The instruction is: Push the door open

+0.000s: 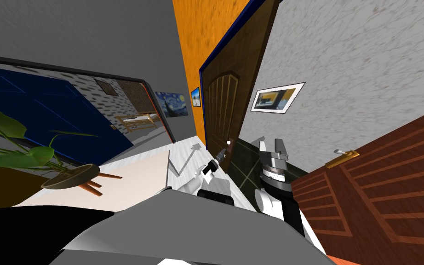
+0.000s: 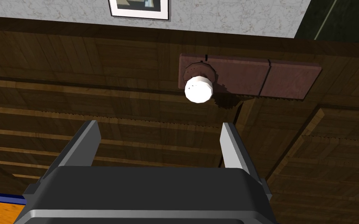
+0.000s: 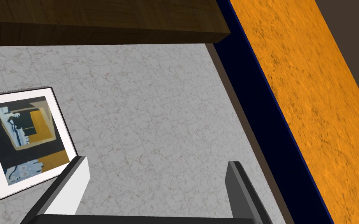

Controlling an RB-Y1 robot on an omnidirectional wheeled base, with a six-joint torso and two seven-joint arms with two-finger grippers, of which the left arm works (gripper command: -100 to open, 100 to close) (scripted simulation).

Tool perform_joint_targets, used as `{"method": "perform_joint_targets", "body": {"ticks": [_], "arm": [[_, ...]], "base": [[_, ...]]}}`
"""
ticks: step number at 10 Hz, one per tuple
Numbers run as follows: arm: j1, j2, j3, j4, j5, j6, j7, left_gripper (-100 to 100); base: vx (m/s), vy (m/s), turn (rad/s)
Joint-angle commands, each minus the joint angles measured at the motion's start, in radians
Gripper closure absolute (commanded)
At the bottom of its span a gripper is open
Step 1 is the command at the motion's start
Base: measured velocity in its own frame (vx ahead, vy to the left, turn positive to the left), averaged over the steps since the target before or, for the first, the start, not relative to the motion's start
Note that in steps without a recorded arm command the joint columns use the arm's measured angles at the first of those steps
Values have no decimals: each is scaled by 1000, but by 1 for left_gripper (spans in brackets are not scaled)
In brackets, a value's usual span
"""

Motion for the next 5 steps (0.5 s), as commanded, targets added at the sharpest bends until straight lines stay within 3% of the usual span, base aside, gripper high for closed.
{"method": "perform_joint_targets", "body": {"ticks": [1, 5], "arm": [[0, 0, 0, 0, 0, 0, 0, -100], [0, 0, 0, 0, 0, 0, 0, -100]], "base": [[19, -2, -18], [1, 0, -5]]}}
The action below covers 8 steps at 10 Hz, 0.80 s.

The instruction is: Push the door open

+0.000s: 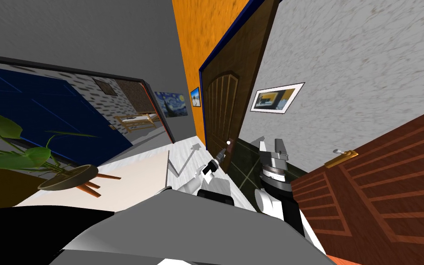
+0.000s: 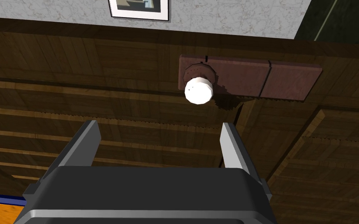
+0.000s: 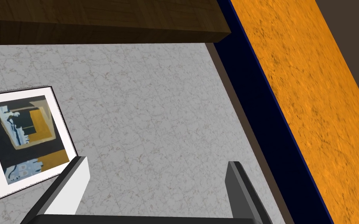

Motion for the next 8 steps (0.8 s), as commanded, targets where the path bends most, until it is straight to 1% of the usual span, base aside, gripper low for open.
{"method": "perform_joint_targets", "body": {"ticks": [1, 2, 8], "arm": [[0, 0, 0, 0, 0, 0, 0, -100], [-3, 8, -16, 6, -2, 10, 7, -100], [-3, 8, -16, 6, -2, 10, 7, -100]], "base": [[0, 0, 0], [41, 1, 16], [16, 0, 1]]}}
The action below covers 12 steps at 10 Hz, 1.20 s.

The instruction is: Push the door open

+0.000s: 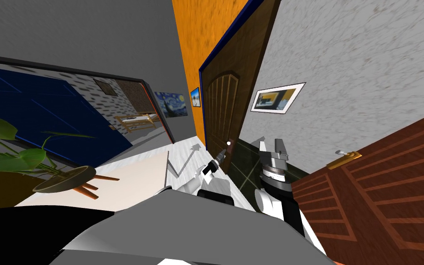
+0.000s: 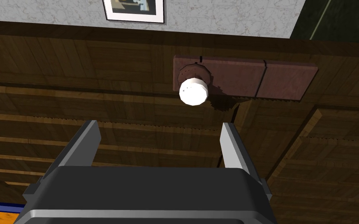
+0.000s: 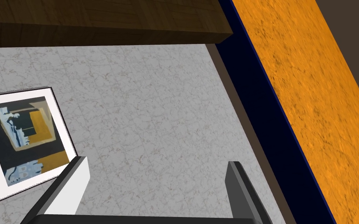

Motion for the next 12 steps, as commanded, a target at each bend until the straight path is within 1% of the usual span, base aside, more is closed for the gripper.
{"method": "perform_joint_targets", "body": {"ticks": [1, 8, 10, 11, 12], "arm": [[-1, 2, -5, 2, -1, 3, 2, -100], [-1, 2, -5, 2, -1, 3, 2, -100], [-1, 2, -5, 2, -1, 3, 2, -100], [-3, 9, -21, 3, -1, 10, 9, -100], [-3, 9, -21, 3, -1, 10, 9, -100]], "base": [[0, 0, 0], [2, 0, 4], [13, 5, 42], [46, 4, 40], [53, 0, -3]]}}
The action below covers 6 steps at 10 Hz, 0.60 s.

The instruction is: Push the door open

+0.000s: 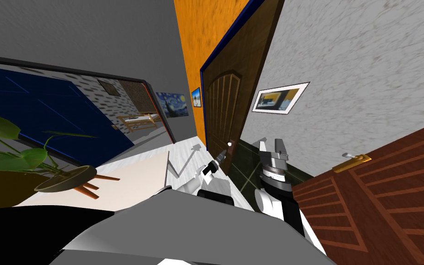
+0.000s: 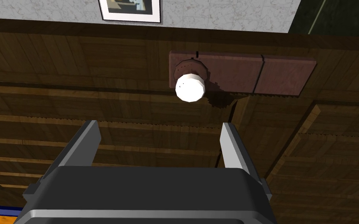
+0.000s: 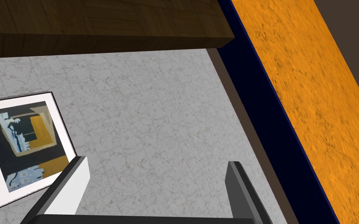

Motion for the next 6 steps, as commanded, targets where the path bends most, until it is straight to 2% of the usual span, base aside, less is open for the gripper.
{"method": "perform_joint_targets", "body": {"ticks": [1, 6], "arm": [[-1, 2, -8, 4, -1, 1, 3, -100], [-1, 2, -8, 4, -1, 1, 3, -100]], "base": [[49, 1, 2], [8, 1, 4]]}}
